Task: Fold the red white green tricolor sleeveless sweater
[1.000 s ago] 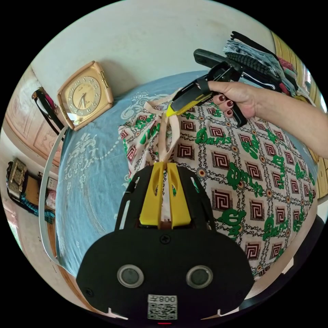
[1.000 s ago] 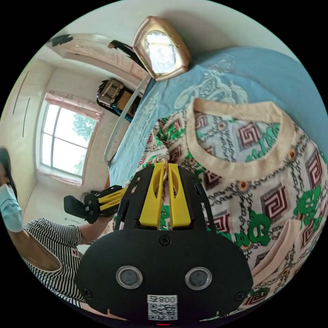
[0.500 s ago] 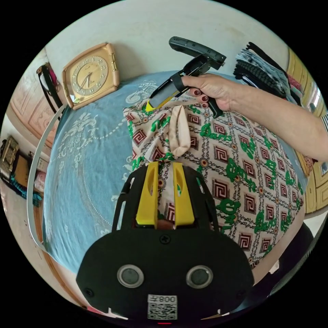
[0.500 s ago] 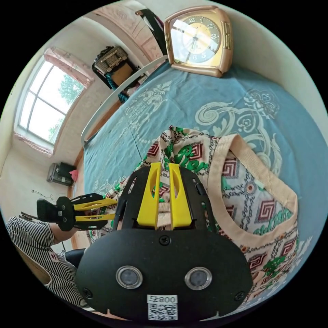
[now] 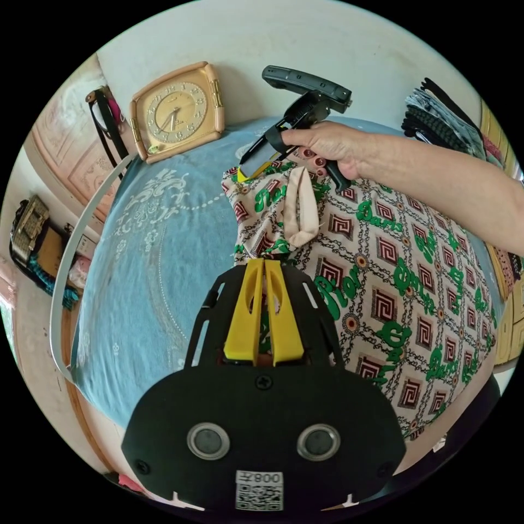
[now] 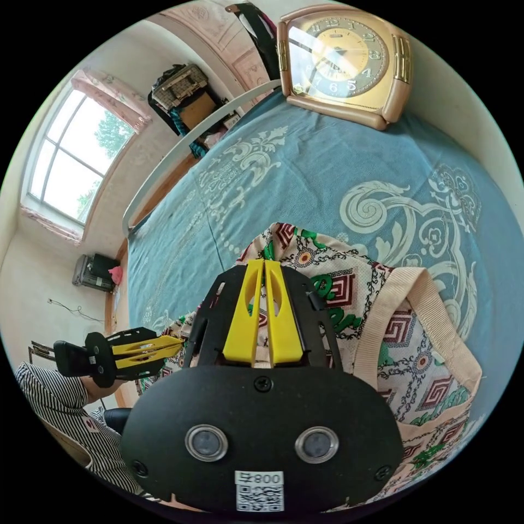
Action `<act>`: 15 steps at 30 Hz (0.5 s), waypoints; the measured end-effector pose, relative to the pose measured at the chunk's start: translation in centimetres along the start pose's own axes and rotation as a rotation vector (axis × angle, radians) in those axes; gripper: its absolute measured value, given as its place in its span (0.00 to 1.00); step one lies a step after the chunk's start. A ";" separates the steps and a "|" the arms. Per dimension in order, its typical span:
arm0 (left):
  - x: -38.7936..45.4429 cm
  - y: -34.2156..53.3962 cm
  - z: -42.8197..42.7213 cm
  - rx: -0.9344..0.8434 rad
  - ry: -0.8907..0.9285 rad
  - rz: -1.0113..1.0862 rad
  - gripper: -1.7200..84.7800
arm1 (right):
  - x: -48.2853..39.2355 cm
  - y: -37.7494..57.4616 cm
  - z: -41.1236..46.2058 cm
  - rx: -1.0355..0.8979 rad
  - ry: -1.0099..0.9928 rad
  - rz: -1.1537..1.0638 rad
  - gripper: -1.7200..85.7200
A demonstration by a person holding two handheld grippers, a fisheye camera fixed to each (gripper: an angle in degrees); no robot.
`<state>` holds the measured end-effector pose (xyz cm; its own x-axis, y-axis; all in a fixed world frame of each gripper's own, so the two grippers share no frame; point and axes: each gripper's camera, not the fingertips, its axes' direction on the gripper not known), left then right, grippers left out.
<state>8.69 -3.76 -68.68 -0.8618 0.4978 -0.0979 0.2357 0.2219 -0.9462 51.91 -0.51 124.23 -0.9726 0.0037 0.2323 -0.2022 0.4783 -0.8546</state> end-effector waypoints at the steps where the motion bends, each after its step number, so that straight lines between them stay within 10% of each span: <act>1: -0.2 0.0 -0.1 0.009 0.012 0.003 0.03 | 0.3 -0.2 0.3 -0.002 -0.012 0.015 0.02; 15: -2.9 -2.1 1.7 0.024 0.175 -0.057 0.03 | 2.4 1.8 -2.1 0.137 -0.169 0.069 0.05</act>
<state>9.92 -7.04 -66.95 -0.7814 0.6240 0.0093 0.1763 0.2351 -0.9559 49.41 2.20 124.22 -0.9876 -0.1210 0.1000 -0.1374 0.3580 -0.9236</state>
